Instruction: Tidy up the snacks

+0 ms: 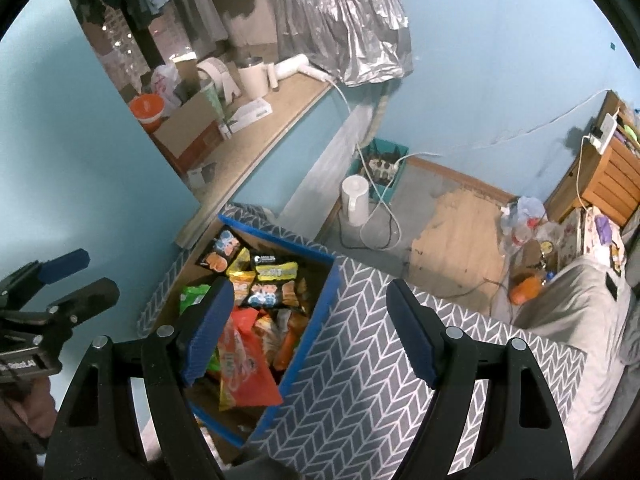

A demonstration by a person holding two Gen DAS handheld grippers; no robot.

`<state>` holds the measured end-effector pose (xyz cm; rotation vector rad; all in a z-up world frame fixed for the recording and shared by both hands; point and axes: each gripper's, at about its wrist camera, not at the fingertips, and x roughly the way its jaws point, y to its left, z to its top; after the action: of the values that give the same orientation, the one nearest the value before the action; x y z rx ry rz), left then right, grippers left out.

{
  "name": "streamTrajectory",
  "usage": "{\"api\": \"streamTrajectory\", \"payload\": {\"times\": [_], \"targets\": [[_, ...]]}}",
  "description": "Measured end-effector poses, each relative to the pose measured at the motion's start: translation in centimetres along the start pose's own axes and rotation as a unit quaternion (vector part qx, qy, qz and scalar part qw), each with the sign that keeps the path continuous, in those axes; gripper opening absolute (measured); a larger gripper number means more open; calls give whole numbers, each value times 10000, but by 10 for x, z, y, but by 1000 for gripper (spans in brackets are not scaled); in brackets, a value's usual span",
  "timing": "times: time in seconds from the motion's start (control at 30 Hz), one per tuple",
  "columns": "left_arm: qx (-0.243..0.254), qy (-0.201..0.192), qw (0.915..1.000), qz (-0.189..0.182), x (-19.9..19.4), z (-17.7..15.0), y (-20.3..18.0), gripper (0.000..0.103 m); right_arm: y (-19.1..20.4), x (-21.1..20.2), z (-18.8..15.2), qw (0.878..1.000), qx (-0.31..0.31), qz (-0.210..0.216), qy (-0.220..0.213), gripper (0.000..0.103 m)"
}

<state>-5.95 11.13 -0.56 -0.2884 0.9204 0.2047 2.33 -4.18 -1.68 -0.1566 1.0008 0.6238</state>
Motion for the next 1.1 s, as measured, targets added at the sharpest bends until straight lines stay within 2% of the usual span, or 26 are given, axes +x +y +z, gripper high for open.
{"api": "streamTrajectory", "payload": {"times": [0.17, 0.43, 0.63, 1.1], "targets": [[-1, -69, 9999, 135, -5, 1, -6, 89, -1, -6, -2, 10000, -33, -16, -58, 79], [-56, -58, 9999, 134, -6, 2, -9, 89, -8, -9, -4, 10000, 29, 21, -11, 79], [1, -113, 9991, 400, -8, 0, -16, 89, -15, -13, -7, 9999, 91, 50, -1, 79], [-18, -110, 9990, 427, -13, -1, -22, 89, -18, -15, -11, 9999, 125, 64, 5, 79]]}}
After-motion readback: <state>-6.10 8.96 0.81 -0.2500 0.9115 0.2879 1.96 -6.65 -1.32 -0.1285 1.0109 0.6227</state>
